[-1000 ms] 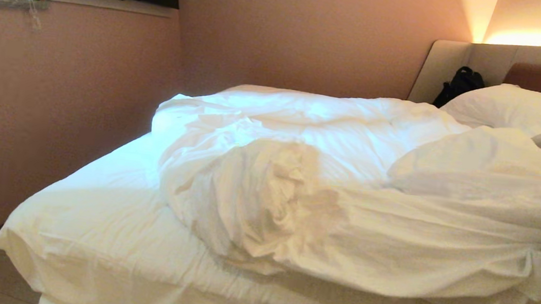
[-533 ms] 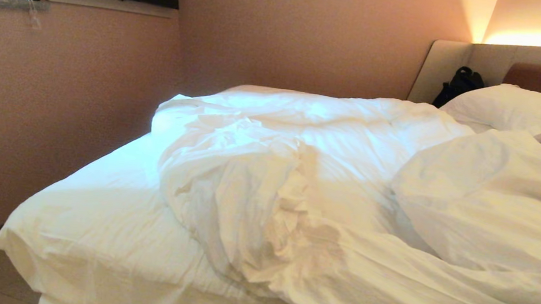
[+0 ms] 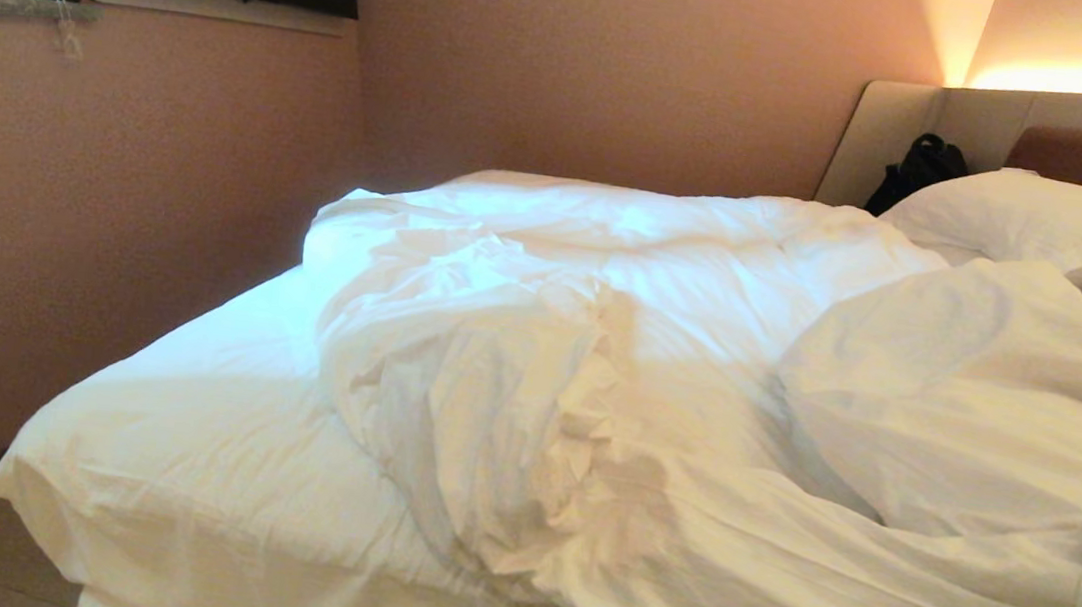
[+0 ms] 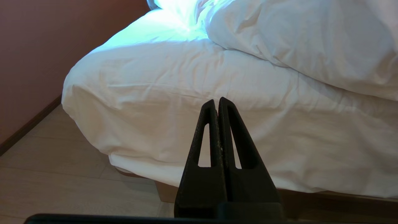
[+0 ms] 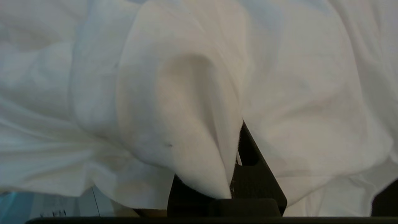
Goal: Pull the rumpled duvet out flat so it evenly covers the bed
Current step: Flatten the corners of the folded blanket
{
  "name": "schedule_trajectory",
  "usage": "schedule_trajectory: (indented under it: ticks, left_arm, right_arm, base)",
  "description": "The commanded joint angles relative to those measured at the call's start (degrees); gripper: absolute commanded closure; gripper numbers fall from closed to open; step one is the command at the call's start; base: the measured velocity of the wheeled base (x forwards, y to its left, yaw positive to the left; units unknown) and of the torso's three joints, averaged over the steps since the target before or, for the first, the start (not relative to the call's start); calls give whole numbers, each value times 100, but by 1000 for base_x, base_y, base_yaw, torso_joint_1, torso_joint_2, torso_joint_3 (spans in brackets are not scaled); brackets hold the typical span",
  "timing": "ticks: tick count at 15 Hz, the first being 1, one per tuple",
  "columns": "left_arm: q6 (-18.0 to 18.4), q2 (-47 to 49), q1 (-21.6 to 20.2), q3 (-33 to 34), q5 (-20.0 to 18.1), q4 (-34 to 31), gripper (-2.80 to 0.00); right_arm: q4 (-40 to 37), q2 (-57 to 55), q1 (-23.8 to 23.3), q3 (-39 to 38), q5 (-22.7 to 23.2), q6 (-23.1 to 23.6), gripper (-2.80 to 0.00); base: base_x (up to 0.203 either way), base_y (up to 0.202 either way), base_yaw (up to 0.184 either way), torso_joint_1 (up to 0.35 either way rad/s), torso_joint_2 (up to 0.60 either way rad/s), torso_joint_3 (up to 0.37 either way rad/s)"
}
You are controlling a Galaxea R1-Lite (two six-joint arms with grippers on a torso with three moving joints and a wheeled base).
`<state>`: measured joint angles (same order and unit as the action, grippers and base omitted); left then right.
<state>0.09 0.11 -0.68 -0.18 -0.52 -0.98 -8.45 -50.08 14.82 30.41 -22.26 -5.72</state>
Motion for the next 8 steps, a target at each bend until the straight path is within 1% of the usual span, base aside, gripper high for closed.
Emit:
schedule_trajectory:
  ticks: [1,7,8]
  left_arm:
    - [0,-2,-2,1,0,1,0]
    - [0,-2,-2,1,0,1,0]
    - [0,-2,-2,1,0,1,0]
  right_arm:
    - [195,-90,3,-9,-15,-43,0]
    - [212,-134,3,-9,2,-158,0]
    - [212,-134,3,-9,2,-158,-280]
  base:
    - [0,0,0,0,0,0]
    - [0,0,0,0,0,0]
    - [0,0,0,0,0,0]
